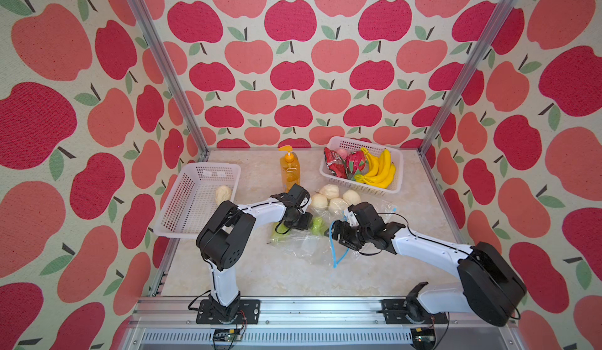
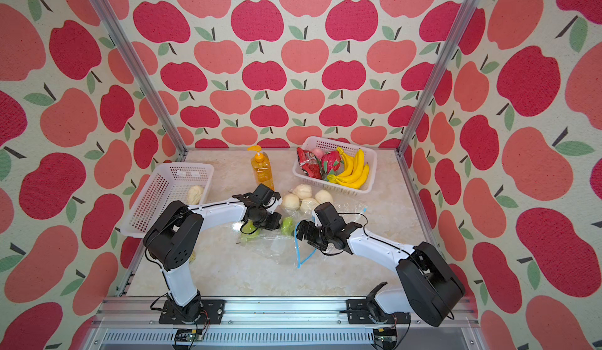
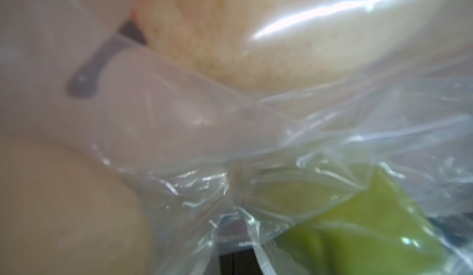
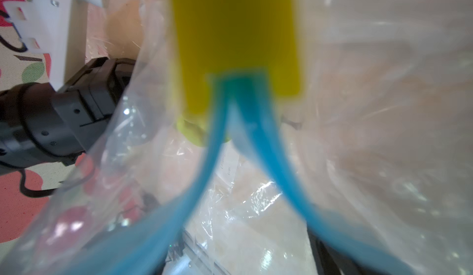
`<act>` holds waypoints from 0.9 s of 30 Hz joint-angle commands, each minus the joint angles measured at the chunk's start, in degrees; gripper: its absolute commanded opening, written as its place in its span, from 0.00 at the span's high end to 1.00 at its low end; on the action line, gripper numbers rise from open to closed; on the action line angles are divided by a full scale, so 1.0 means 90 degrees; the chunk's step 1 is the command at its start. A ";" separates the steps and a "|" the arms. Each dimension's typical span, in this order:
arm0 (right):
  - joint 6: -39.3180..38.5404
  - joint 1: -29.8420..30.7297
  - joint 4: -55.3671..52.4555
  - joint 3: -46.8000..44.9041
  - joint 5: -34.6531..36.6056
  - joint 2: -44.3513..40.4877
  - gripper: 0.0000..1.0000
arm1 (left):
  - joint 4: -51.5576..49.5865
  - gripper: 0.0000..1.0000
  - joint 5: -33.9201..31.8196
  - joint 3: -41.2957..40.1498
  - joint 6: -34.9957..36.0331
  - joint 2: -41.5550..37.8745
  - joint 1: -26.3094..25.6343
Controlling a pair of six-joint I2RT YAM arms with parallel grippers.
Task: Open the zip-top bag and take out the pear
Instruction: Pick up the pear from the zipper food storage bag.
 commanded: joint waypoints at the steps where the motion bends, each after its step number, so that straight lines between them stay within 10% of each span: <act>1: 0.0114 0.0039 -0.0193 0.0206 0.0378 -0.0095 0.15 | -0.0156 1.00 -0.0113 -0.0123 0.0023 -0.0029 0.0023; 12: 0.0011 0.0039 -0.0604 0.0216 0.0583 -0.0441 0.14 | -0.0681 0.85 -0.0479 -0.0123 -0.0173 -0.1849 -0.0040; 27: -0.0105 0.0052 -0.0297 0.0151 0.0427 -0.0340 0.14 | 0.0352 0.86 -0.0320 -0.0229 -0.0433 -0.0646 -0.0245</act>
